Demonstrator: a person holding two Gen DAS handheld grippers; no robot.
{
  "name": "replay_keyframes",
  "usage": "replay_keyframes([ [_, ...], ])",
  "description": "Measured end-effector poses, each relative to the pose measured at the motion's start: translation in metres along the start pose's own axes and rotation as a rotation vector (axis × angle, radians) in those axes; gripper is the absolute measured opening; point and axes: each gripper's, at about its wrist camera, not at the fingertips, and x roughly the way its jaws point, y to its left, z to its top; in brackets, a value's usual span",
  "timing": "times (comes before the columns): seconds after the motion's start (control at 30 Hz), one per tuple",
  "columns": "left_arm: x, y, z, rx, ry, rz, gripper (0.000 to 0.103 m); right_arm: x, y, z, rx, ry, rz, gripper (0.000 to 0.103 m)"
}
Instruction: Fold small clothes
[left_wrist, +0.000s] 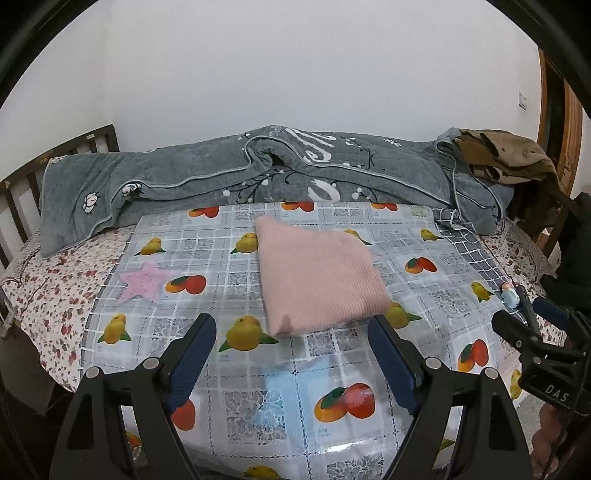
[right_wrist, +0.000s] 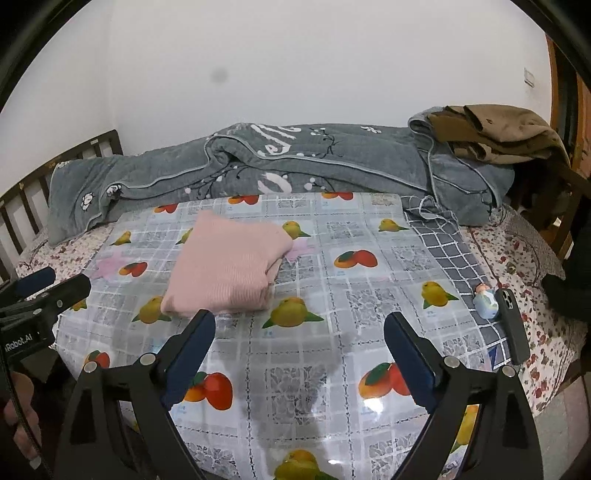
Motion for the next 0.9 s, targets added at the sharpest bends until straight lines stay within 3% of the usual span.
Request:
replay_keyframes([
  [0.9, -0.008, -0.0045, 0.0008, 0.0, 0.006, -0.003, 0.083, -0.0081, -0.0017, -0.0011, 0.012, 0.002, 0.012, 0.091],
])
